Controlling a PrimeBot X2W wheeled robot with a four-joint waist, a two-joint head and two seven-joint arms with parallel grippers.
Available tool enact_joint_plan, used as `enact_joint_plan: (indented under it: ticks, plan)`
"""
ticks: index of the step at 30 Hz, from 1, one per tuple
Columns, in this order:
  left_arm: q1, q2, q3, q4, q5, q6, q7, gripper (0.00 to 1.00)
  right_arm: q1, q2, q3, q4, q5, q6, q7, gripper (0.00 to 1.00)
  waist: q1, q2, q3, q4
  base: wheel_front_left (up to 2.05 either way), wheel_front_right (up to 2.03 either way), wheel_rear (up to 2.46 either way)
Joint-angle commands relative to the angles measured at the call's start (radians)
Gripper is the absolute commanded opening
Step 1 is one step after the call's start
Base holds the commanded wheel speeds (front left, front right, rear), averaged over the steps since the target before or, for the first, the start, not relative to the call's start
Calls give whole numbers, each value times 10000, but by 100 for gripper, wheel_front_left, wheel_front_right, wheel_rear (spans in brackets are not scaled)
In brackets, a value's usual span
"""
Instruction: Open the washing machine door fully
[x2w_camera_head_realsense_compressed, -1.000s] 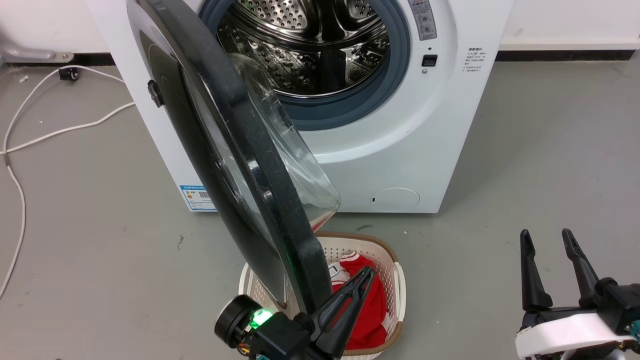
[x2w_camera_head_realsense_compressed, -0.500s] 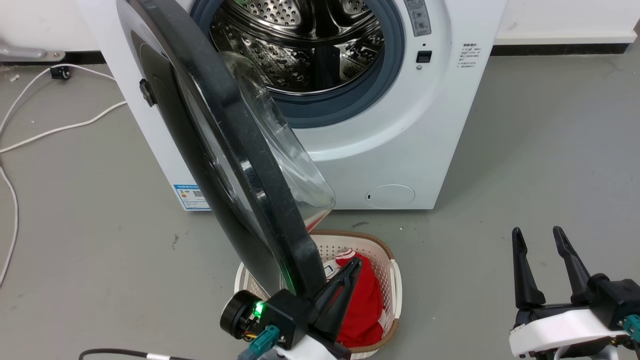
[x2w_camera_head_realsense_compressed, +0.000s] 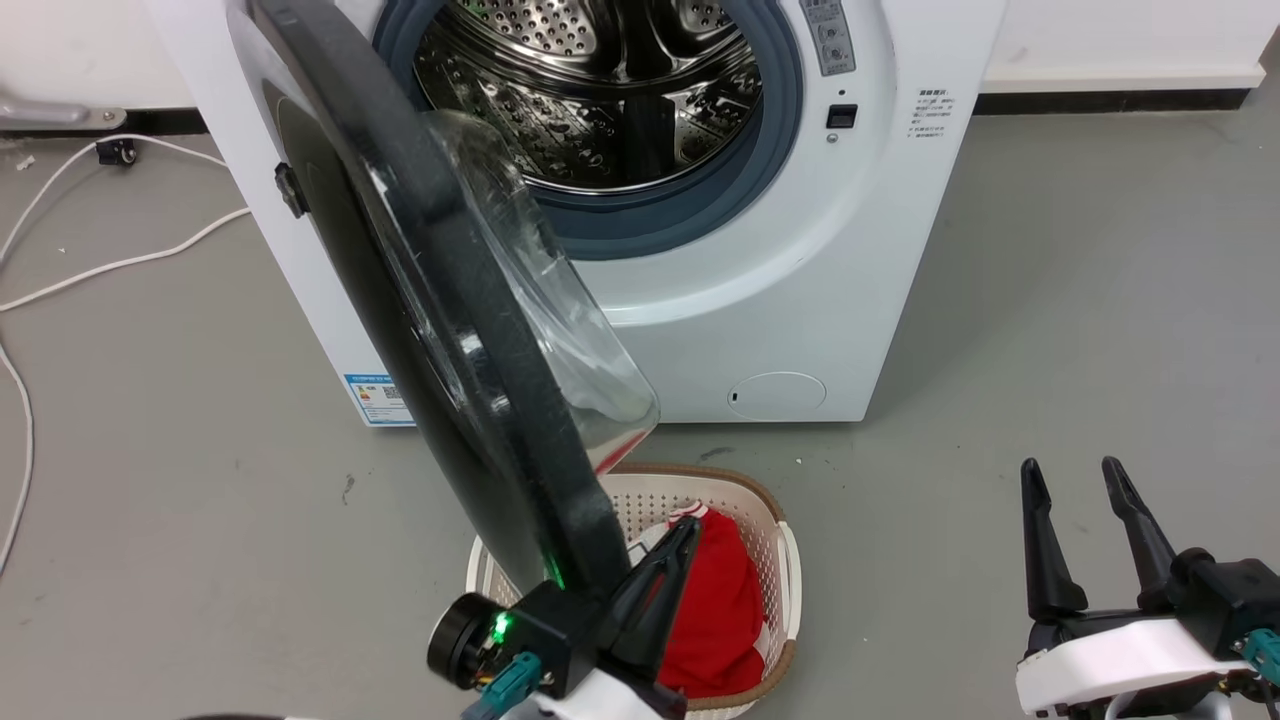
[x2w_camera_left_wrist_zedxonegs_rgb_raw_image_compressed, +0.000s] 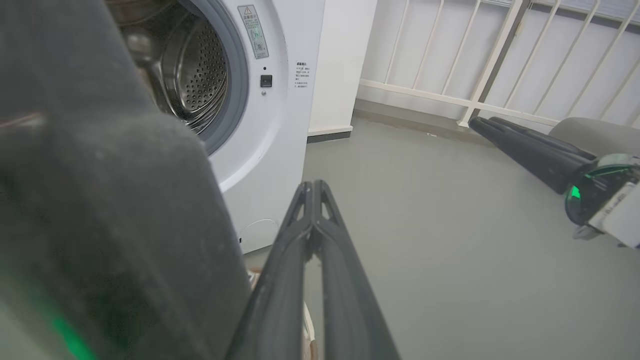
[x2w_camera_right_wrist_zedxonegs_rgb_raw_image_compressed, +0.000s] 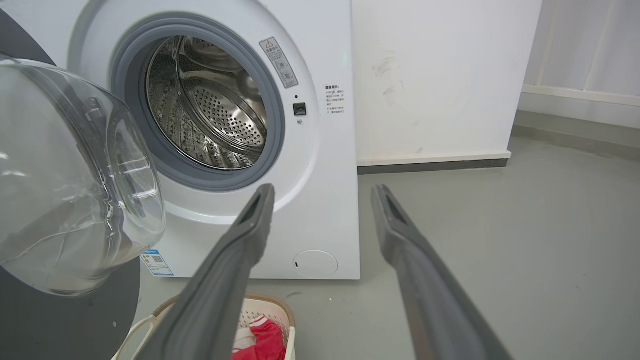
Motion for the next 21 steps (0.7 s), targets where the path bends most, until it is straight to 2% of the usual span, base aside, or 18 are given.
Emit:
enact_joint_plan:
  ticks: [1, 11, 21]
  plan:
    - [173, 204, 240, -67, -14, 208, -48, 0, -26, 24, 18, 29, 31, -7, -17, 100, 0, 0, -27, 6, 0, 0, 0]
    - [1303, 556, 634, -1027, -48, 942, -97, 0, 135, 24, -4, 43, 18, -7, -10, 100, 0, 0, -140, 281, 0, 0, 0]
    - [2494, 776, 955, -2070, -189, 1629, 14, 0, 358, 24, -250, -185, -75, -7, 80, 100, 0, 0, -175, 1288, 0, 0, 0]
